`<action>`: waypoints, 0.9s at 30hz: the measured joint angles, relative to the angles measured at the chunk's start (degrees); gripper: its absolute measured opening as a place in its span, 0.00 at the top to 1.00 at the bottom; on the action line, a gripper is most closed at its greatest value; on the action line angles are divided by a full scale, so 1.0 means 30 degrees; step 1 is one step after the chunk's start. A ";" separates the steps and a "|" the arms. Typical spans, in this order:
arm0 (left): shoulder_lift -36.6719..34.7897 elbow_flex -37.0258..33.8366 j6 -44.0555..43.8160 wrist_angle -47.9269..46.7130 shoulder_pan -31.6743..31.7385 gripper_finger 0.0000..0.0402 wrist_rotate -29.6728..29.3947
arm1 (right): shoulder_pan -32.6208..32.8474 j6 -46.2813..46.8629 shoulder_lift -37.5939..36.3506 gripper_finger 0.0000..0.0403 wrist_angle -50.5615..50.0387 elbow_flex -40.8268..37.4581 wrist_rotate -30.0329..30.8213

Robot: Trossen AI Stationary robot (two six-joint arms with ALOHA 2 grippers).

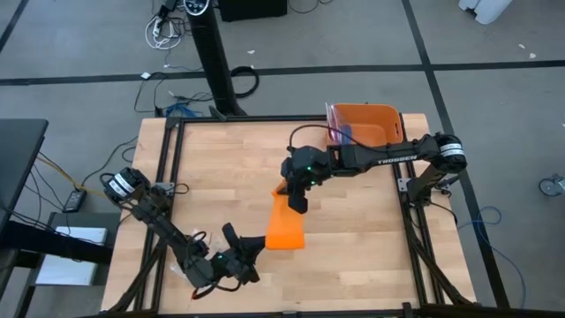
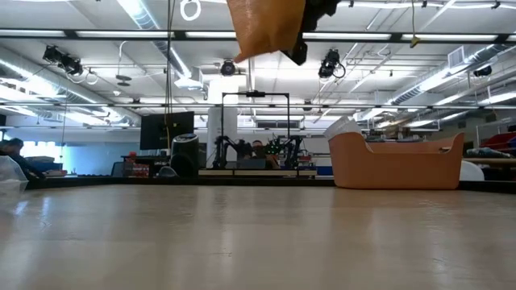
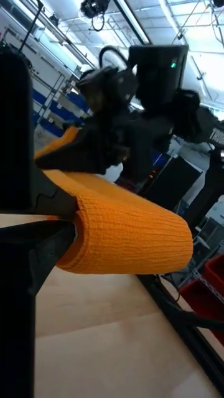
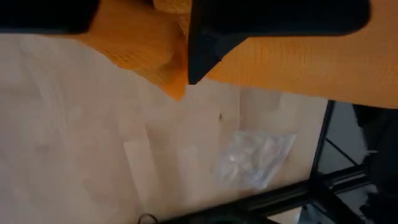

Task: Roll bandage
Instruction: Roll the orange bandage

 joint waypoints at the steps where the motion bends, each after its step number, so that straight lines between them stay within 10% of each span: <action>1: 0.0000 0.0067 -0.0003 -0.0034 -0.0035 0.97 -0.0001 | -0.0013 0.0235 0.0000 0.78 0.0026 -0.0147 -0.0047; 27: -0.0007 0.0107 -0.3965 -0.0114 -0.0321 0.97 -0.0171 | 0.0548 -0.1476 -0.1769 0.48 -0.1481 0.0003 -0.0244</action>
